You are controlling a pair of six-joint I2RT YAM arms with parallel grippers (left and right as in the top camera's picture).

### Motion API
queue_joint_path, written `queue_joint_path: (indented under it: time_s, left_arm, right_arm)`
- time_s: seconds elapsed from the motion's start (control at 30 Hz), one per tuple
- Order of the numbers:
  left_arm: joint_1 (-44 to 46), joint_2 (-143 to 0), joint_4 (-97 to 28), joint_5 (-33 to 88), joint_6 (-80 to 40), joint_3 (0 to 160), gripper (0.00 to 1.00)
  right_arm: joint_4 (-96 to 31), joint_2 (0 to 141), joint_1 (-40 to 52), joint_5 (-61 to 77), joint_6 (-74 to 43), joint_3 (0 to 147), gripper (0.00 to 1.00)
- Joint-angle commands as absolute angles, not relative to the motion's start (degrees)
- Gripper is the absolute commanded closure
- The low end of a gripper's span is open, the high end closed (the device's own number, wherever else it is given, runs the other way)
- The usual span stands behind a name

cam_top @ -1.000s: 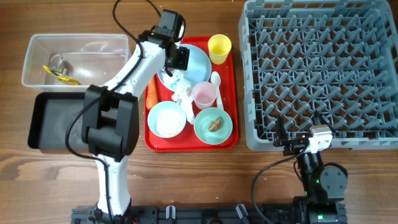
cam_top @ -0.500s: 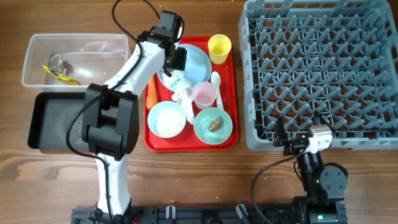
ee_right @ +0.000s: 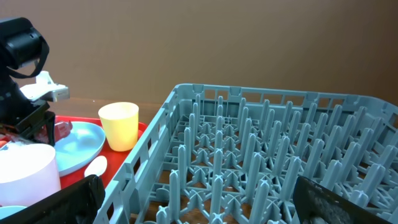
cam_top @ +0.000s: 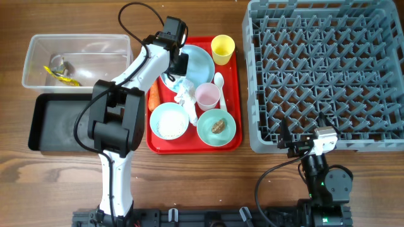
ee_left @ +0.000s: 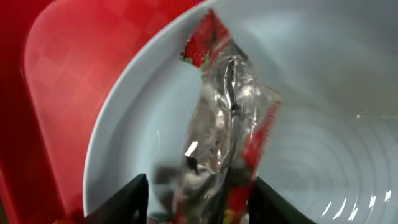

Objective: Sort waste into correct bins and load items into the dishwasher rack
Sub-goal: 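Grasp the red snack wrapper with the left gripper and lift, then carry the red wrapper to the clear bin and drop it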

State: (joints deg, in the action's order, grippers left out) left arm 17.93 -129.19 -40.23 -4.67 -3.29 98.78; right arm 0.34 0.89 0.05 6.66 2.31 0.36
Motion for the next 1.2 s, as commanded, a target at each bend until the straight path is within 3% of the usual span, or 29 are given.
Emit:
queue_joint_path:
  time_s: [0.0,0.1,0.23,0.4,0.53,0.7,1.17]
  left_arm:
    - [17.6,-129.6,-39.2,-6.3,-3.0,98.6,0.56]
    - [17.6,-128.7,-39.2,-11.2,-3.0,98.6,0.68]
    - [17.6,-126.8,-39.0,-12.7,-3.0,98.6,0.68]
    - [17.6,-125.4,-39.0,-12.7,-3.0,98.6,0.78]
    - [17.6,-125.2,-39.0,-12.7,-3.0,98.6,0.81]
    - [17.6,-125.0,-39.0,-12.7,-3.0,98.6,0.96]
    - [13.1,-107.8,-37.0,-14.4,-13.5,98.7,0.96]
  right_arm:
    - [0.5,0.4,-0.2,7.6,2.9,0.3,0.0]
    - [0.5,0.4,-0.2,7.6,2.9,0.3,0.0]
    - [0.6,0.4,-0.2,7.6,2.9,0.3,0.0]
    - [0.5,0.4,-0.2,7.6,2.9,0.3,0.0]
    - [0.5,0.4,-0.2,7.6,2.9,0.3,0.0]
    - [0.5,0.4,-0.2,7.6,2.9,0.3,0.0]
    - [0.5,0.4,-0.2,7.6,2.9,0.3,0.0]
